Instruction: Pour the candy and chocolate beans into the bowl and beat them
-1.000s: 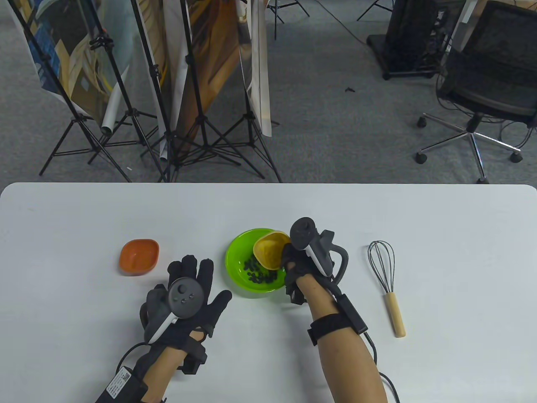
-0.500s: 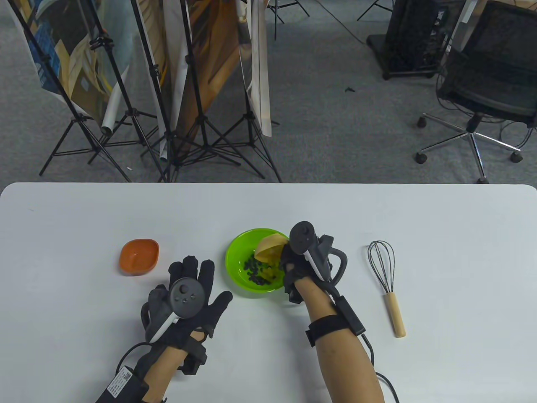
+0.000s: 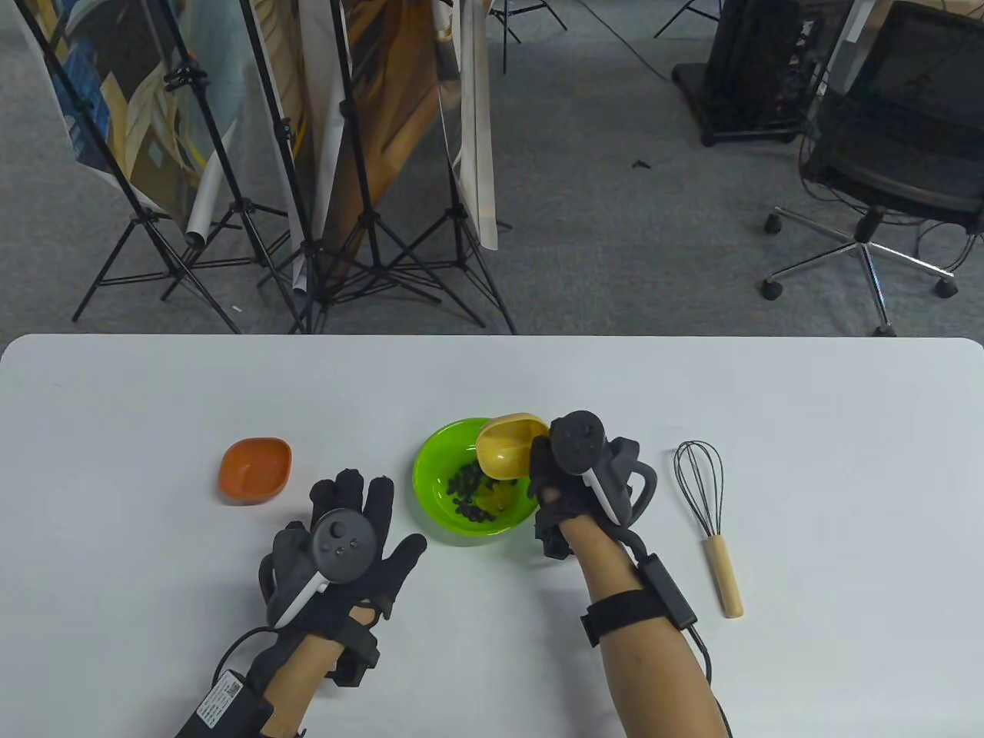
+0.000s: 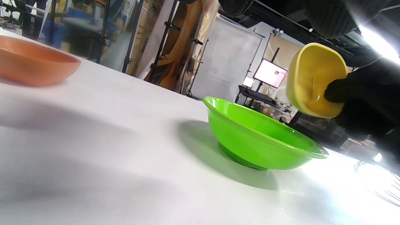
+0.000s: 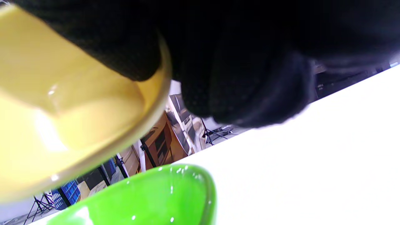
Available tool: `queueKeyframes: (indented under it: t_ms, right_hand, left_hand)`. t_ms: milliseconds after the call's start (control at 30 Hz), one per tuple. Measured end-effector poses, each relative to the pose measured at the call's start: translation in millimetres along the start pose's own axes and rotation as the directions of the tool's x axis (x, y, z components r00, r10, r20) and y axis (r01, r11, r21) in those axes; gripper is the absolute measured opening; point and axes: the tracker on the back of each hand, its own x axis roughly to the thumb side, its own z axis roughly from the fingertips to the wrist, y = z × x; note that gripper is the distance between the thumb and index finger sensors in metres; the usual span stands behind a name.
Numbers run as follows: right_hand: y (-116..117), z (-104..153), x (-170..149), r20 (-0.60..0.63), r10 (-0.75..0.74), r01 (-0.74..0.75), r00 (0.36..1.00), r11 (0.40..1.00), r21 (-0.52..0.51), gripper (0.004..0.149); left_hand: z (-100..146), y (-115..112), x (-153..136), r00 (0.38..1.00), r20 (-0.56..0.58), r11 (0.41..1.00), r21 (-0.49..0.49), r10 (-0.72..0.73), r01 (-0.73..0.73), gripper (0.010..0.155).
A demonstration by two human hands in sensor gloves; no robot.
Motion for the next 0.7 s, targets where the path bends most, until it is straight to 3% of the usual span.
queueKeyframes:
  t_ms: [267, 500, 700]
  right_hand:
    - [-22.8, 22.1, -28.6, 0.036, 0.074, -0.078, 0.997, 0.987, 0.138, 0.041]
    - [-13.5, 57.7, -63.5, 0.069, 0.222, -0.232, 0.973, 0.925, 0.299, 0.041]
    - [-1.4, 83.3, -78.1, 0.098, 0.259, -0.277, 0.961, 0.886, 0.371, 0.041]
  left_hand:
    - [0.8, -2.1, 2.8, 1.0, 0.013, 1.0, -0.003, -0.006, 0.006, 0.087]
    - [1.9, -4.0, 6.3, 1.0, 0.025, 1.0, -0.005, -0.013, 0.014, 0.087]
    - [2.0, -5.5, 7.1, 0.999, 0.028, 1.0, -0.008, -0.018, 0.018, 0.087]
